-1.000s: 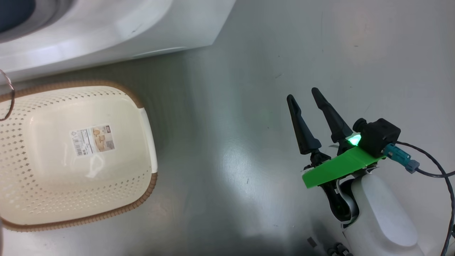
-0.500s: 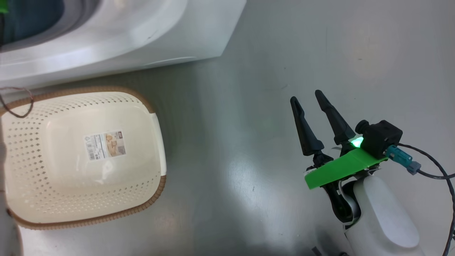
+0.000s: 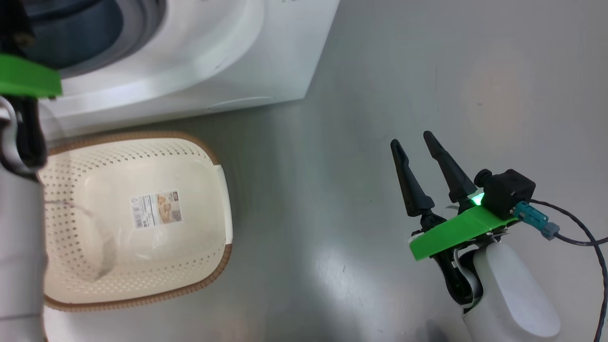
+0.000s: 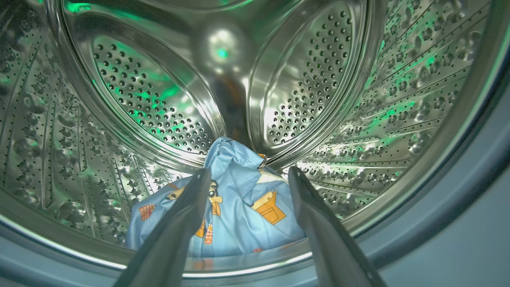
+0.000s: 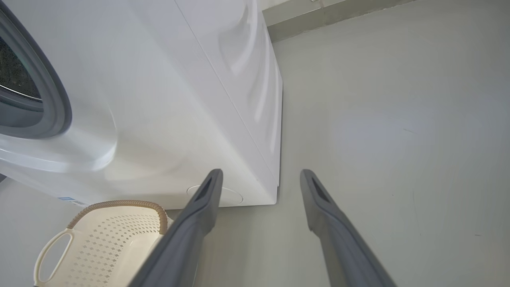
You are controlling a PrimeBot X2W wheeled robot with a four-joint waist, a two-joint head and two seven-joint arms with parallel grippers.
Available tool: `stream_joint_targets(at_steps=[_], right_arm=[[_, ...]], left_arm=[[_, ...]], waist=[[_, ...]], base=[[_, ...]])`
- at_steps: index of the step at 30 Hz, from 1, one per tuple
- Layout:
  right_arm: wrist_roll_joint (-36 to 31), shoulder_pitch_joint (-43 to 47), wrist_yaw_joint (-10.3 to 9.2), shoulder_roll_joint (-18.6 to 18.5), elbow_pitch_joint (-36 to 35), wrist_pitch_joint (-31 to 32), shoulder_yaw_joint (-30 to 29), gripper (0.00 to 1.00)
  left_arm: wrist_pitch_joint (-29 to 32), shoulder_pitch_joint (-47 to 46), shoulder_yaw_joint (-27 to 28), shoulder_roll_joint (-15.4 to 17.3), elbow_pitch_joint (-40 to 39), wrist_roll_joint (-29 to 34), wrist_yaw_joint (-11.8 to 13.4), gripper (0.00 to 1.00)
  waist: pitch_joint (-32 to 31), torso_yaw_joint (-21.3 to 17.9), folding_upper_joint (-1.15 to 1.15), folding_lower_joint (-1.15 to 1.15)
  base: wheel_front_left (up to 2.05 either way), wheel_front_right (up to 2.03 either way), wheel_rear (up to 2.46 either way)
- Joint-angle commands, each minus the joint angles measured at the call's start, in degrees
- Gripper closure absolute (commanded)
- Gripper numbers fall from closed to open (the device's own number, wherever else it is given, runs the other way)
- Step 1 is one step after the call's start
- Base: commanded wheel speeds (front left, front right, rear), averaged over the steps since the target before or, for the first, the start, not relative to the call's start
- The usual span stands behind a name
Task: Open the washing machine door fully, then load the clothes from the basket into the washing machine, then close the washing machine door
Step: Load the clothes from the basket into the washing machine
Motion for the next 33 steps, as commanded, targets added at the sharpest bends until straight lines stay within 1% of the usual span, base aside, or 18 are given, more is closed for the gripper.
stream_joint_targets(at_steps=[1, 7, 14, 24, 33], right_arm=[[-0.4, 2.7, 0.35, 0.7, -0.7, -0.3, 1.6, 0.0], [-0.6, 3.5, 0.35, 0.7, -0.1, -0.3, 1.8, 0.0], [-0.6, 4.5, 0.35, 0.7, 0.5, -0.3, 1.9, 0.0], [-1.1, 6.8, 0.35, 0.7, 1.7, -0.3, 2.0, 0.0], [-2.1, 8.9, 0.35, 0.7, 2.1, -0.3, 1.4, 0.0]], left_arm=[[-0.3, 3.4, 1.9, 2.4, -3.3, 0.3, 0.7, 0.0], [-0.3, 11.1, 3.1, 0.9, -8.6, 0.7, 1.6, 0.0], [-0.3, 17.7, 4.1, -0.5, -13.8, 1.7, 2.1, 0.0], [-0.3, 29.5, 6.9, -2.6, -20.7, 3.5, 2.7, 0.0], [-0.3, 40.8, 9.6, -5.9, -25.5, 6.1, 2.8, 0.0]], waist=[[-1.9, 0.2, 0.0, 0.01], [-5.0, 0.3, 0.0, 0.01], [-7.7, 0.5, 0.0, 0.01], [-13.6, 0.6, 0.0, 0.01], [-19.9, 0.8, 0.0, 0.01]], base=[[0.0, 0.0, 0.0], [0.0, 0.0, 0.0], [0.0, 0.0, 0.0], [0.0, 0.0, 0.0], [0.0, 0.0, 0.0]])
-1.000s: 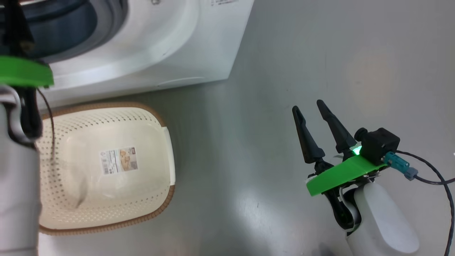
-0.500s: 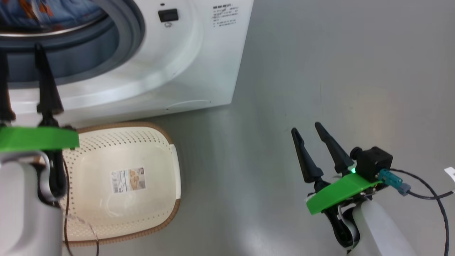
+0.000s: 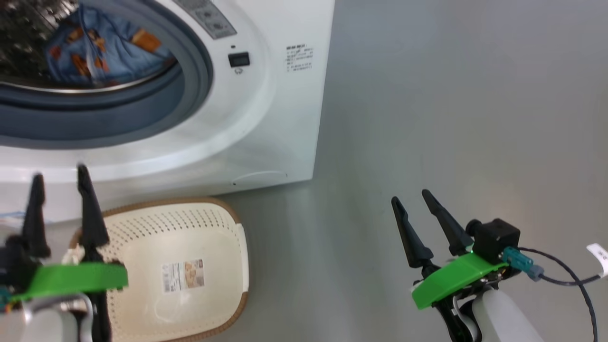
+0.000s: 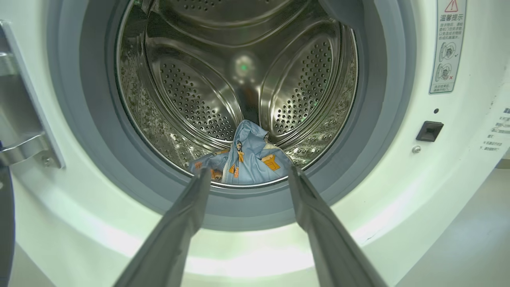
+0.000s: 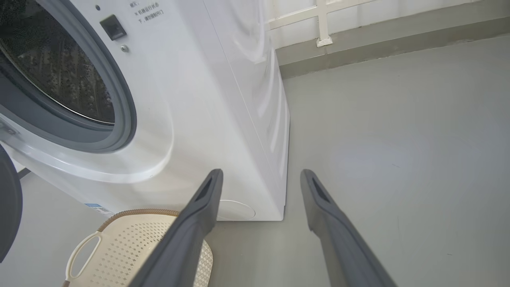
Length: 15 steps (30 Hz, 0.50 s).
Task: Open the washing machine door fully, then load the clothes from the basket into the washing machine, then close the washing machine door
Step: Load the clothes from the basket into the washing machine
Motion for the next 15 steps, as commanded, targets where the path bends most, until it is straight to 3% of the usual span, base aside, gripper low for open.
stream_joint_targets(at_steps=[1, 15], right_arm=[[-0.8, 1.5, 0.35, 0.6, -1.3, -0.3, 1.4, 0.0], [-1.0, 4.0, 0.35, 0.6, -0.8, -0.3, 2.5, 0.0]], left_arm=[[-0.3, 1.7, 2.3, 0.8, -2.2, 0.9, 0.4, 0.0], [-0.3, 14.8, 5.1, -2.9, -4.8, 3.8, -0.1, 0.0]], waist=[[-2.9, 0.0, 0.0, 0.0], [-10.4, -0.5, 0.0, 0.0]], base=[[0.0, 0.0, 0.0], [0.0, 0.0, 0.0]])
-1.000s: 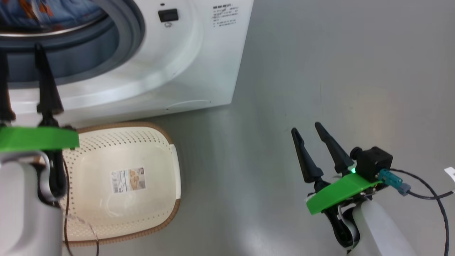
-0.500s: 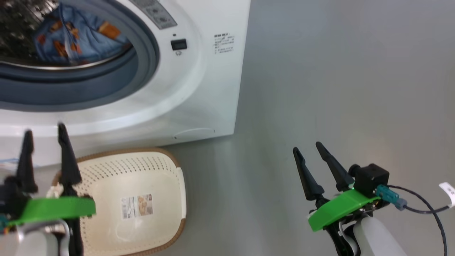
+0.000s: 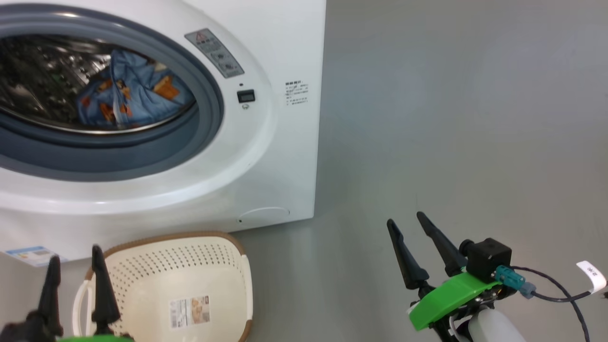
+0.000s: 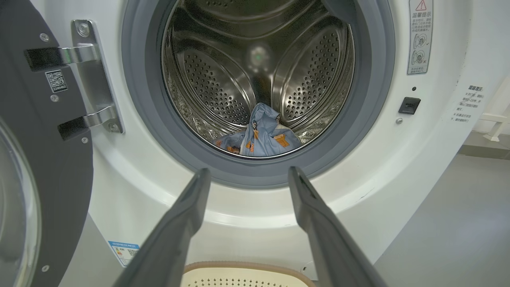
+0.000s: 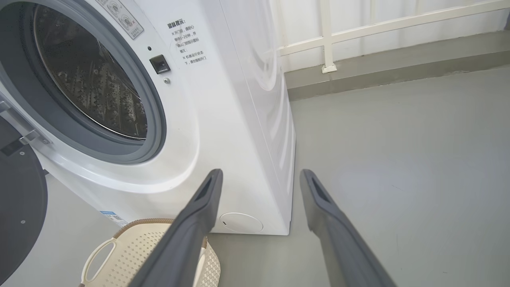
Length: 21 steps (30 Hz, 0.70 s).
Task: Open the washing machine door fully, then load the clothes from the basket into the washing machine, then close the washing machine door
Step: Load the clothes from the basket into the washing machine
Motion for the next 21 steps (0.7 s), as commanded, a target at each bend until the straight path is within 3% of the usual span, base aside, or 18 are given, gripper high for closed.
stream_joint_targets(at_steps=[1, 21], right_arm=[[-1.1, 0.6, 0.35, 0.6, -1.0, -0.3, 1.5, 0.0], [-2.5, 1.5, 0.35, 0.6, -1.0, -0.3, 1.1, 0.0]], left_arm=[[-0.3, 0.8, 2.3, 0.4, -1.8, 0.9, 0.0, 0.0], [-0.3, 9.6, 3.6, -1.1, -4.4, 2.0, 1.2, 0.0]], waist=[[-2.0, -0.2, 0.0, 0.0], [-6.1, -0.4, 0.0, 0.0]], base=[[0.0, 0.0, 0.0], [0.0, 0.0, 0.0]])
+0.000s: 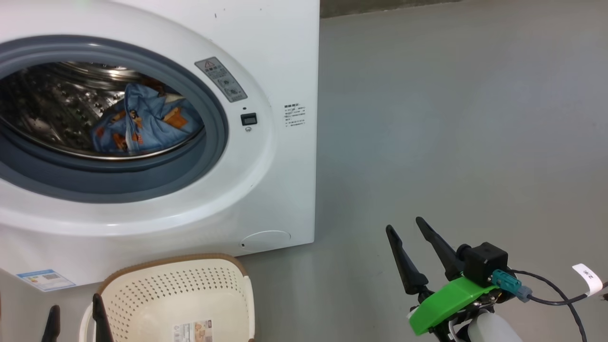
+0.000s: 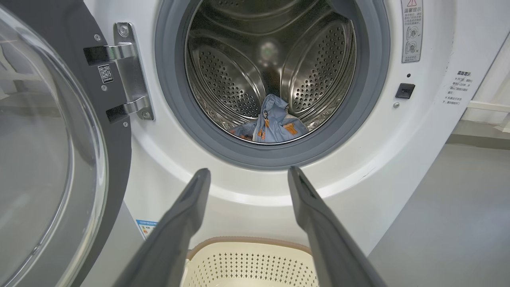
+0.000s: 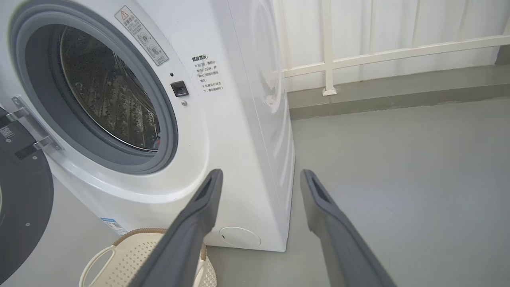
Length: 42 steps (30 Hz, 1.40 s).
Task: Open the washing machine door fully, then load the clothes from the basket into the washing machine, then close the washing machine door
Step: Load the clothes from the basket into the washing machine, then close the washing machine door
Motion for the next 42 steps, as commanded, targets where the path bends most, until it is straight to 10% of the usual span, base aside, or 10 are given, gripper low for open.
stream_joint_targets(at_steps=[1, 42], right_arm=[[-0.6, 0.8, 0.35, 0.5, -1.5, -0.3, 0.9, 0.0], [-0.2, 2.2, 0.35, 0.5, -2.2, -0.3, 0.7, 0.0]], left_arm=[[-0.3, -0.2, 2.0, 0.1, -2.0, 0.4, 0.5, 0.0], [-0.3, 0.9, 0.9, 0.1, -2.8, -1.9, -0.8, 0.0]], waist=[[-0.3, -0.1, 0.0, 0.0], [-1.6, -0.5, 0.0, 0.0]], base=[[0.0, 0.0, 0.0], [0.0, 0.0, 0.0]])
